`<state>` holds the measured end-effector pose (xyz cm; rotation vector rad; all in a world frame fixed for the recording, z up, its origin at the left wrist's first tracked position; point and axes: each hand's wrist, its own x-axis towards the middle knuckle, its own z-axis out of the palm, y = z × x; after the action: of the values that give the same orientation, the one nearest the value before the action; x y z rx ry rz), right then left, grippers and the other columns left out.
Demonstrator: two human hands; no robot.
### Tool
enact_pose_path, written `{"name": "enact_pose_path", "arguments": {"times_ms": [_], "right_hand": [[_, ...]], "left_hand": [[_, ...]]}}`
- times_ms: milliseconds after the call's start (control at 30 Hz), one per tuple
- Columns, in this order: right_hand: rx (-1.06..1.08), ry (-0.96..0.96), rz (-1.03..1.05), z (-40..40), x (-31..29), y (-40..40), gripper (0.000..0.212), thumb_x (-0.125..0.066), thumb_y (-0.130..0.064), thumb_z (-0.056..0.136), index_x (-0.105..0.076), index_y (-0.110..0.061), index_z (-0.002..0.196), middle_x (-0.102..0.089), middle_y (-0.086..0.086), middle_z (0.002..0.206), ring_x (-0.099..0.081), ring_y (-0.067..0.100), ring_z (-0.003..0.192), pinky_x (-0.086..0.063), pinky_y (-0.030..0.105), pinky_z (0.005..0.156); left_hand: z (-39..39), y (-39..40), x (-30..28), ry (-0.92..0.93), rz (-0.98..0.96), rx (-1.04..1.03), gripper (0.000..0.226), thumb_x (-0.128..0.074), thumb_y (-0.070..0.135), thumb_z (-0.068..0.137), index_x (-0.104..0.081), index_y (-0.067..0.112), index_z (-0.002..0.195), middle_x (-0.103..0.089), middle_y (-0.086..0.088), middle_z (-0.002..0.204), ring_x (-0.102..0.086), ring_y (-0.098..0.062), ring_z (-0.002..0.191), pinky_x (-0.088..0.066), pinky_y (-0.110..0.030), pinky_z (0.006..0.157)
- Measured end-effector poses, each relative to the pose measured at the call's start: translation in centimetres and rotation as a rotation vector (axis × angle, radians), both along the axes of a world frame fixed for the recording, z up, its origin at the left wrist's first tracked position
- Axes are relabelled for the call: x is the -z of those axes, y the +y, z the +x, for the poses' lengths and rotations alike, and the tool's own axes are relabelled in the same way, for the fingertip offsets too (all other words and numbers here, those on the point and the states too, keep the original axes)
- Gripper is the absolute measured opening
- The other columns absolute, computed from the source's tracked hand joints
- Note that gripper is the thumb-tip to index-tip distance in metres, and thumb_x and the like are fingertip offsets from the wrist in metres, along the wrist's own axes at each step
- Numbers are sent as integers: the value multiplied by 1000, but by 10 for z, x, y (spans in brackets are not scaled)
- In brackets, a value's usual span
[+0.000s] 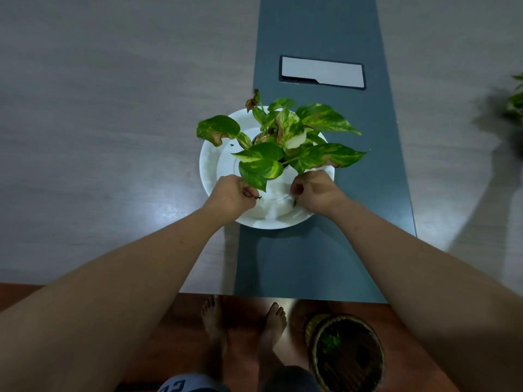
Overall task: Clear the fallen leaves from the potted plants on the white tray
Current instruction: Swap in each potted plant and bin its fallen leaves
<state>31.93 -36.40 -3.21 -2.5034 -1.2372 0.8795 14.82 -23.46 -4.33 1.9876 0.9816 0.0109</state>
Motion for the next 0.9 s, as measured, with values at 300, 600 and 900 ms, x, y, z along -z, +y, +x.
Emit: {"name": "enact_pose_path", "arguments": {"times_ms": [300, 600, 900], "right_hand": [[-123, -44, -28, 10, -1, -3, 26, -55, -2, 79, -74, -16, 89, -68, 1, 103, -61, 22, 105, -50, 30, 92], [94, -194, 61, 18, -10, -13, 25, -54, -2, 85, -74, -10, 99, -67, 9, 119, -55, 25, 121, -41, 18, 81], [-209, -175, -150, 12, -9, -10, 29, -61, -7, 80, -75, -17, 103, -64, 8, 119, -59, 30, 112, -52, 33, 92]], "left_hand": [[-1, -2, 0, -5, 31, 29, 16, -65, 1, 78, -77, 8, 85, -76, -5, 88, -66, -13, 79, -51, -15, 70], [-8, -2, -8, -27, -7, -30, 15, -67, 0, 77, -77, 6, 85, -75, -6, 85, -66, -13, 76, -42, 4, 58], [-9, -9, -8, -13, -37, -89, 13, -68, 3, 77, -75, 13, 77, -76, -9, 92, -68, -16, 83, -45, -4, 66]]}}
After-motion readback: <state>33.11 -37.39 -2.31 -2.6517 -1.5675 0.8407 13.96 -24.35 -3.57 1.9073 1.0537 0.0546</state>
